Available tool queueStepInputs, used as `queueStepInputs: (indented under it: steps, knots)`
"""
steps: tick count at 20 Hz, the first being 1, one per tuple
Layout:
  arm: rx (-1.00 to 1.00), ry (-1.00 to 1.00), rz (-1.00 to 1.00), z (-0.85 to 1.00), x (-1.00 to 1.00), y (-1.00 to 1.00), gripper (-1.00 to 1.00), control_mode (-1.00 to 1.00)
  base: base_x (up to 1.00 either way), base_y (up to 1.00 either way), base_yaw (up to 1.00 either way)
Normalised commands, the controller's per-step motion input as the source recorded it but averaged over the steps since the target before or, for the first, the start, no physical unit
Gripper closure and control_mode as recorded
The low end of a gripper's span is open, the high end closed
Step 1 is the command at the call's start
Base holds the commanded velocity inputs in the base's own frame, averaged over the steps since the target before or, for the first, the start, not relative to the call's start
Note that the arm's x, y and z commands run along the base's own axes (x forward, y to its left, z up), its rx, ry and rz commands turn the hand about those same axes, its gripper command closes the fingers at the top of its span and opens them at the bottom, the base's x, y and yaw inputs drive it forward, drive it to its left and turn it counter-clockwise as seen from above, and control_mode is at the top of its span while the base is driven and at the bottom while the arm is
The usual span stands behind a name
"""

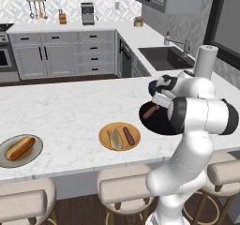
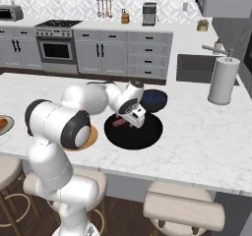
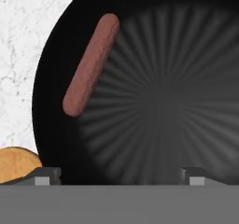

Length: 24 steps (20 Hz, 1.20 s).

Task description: Place one bun and one sausage from the bowl on each plate.

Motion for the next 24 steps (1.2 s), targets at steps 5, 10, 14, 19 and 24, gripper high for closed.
queueStepInputs:
  steps: [5,10,14,19,24]
  knots:
    - [0.0,-0.02,-0.06,-0.23,0.4,0.09,-1.0,-1.0,0.0,0.0,0.0]
    - [0.0,0.0,-0.1,-0.33,0.28,0.04,-1.0,-1.0,0.0,0.0,0.0]
    - [0.0,0.0,-0.1,-0.33,0.22,0.01,-1.0,-1.0,0.0,0.0,0.0]
    - [0.0,0.0,-0.1,-0.21,0.23,0.11,-1.0,-1.0,0.0,0.0,0.0]
    - [0.0,0.0,-0.09,-0.14,0.22,0.07,-1.0,-1.0,0.0,0.0,0.0]
